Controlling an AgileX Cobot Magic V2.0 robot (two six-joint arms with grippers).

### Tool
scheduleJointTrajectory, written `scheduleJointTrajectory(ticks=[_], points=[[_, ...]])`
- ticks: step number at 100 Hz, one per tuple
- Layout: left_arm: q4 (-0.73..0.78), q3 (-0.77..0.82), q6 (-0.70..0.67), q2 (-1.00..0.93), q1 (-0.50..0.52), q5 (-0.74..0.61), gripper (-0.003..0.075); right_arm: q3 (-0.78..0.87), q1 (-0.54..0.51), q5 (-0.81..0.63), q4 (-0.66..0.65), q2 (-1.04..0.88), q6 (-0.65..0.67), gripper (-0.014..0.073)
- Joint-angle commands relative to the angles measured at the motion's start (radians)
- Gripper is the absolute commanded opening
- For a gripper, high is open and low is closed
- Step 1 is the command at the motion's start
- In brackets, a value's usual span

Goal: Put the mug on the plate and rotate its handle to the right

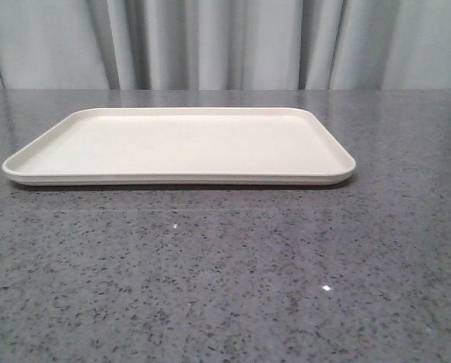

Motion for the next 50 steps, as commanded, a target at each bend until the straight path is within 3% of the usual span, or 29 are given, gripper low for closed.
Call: scheduleJointTrajectory(ticks=[1, 50], points=[[0.035, -0.004, -0.009, -0.006, 0.003, -0.011, 0.0368, -0.029, -0.001, -0.059, -0.004, 0.013, -0.003, 0.0447], [0.079, 0.132, -0.009, 0.026, 0.003, -0.051, 0.0368, -0.029, -0.001, -0.057, -0.004, 0.018, -0.003, 0.0447]])
